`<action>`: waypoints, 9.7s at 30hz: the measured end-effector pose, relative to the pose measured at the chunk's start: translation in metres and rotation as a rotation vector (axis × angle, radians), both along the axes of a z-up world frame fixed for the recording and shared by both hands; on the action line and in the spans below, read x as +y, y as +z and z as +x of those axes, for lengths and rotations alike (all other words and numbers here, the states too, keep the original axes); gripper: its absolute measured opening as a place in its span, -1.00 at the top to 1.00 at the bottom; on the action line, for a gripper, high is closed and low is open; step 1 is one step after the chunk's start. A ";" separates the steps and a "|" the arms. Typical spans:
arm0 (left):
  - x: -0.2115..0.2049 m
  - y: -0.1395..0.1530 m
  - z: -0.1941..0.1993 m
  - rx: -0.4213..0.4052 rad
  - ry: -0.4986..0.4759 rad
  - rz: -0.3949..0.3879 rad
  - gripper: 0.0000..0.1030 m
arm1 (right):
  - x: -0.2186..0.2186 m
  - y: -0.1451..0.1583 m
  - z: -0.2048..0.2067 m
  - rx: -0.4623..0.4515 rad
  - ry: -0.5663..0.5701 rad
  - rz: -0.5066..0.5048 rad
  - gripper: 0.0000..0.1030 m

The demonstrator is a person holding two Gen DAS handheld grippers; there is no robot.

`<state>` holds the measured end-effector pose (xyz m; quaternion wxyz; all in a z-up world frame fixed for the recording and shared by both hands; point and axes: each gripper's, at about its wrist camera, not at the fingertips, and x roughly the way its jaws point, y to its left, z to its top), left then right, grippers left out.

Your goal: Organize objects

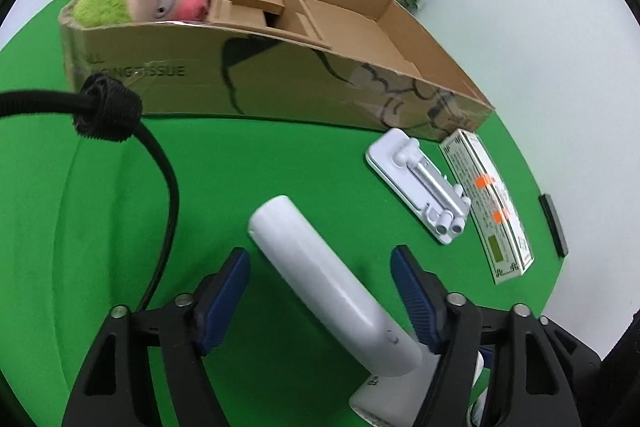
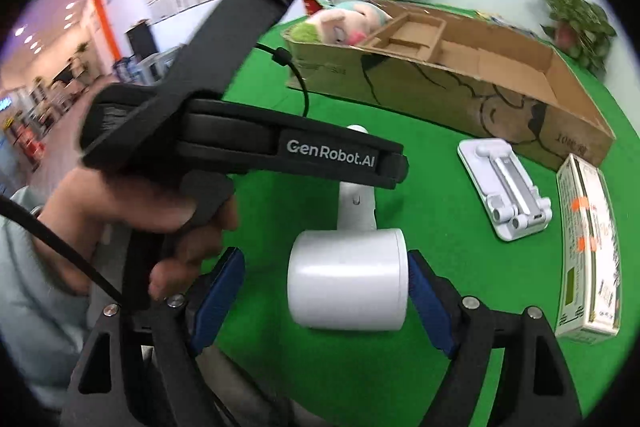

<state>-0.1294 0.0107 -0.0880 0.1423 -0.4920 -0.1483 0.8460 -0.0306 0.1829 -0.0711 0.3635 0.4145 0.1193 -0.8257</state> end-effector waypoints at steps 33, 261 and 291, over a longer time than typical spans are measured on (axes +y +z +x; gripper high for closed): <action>0.008 0.037 -0.006 0.063 -0.075 0.020 0.38 | -0.013 -0.005 0.001 0.059 -0.129 -0.024 -0.23; 0.001 -0.012 -0.056 -0.035 -0.134 0.265 -0.61 | 0.032 -0.030 -0.117 -0.024 -0.153 -0.014 -0.87; 0.005 -0.026 -0.060 -0.088 -0.103 0.364 -0.21 | 0.009 -0.032 -0.086 -0.029 -0.162 0.055 -0.30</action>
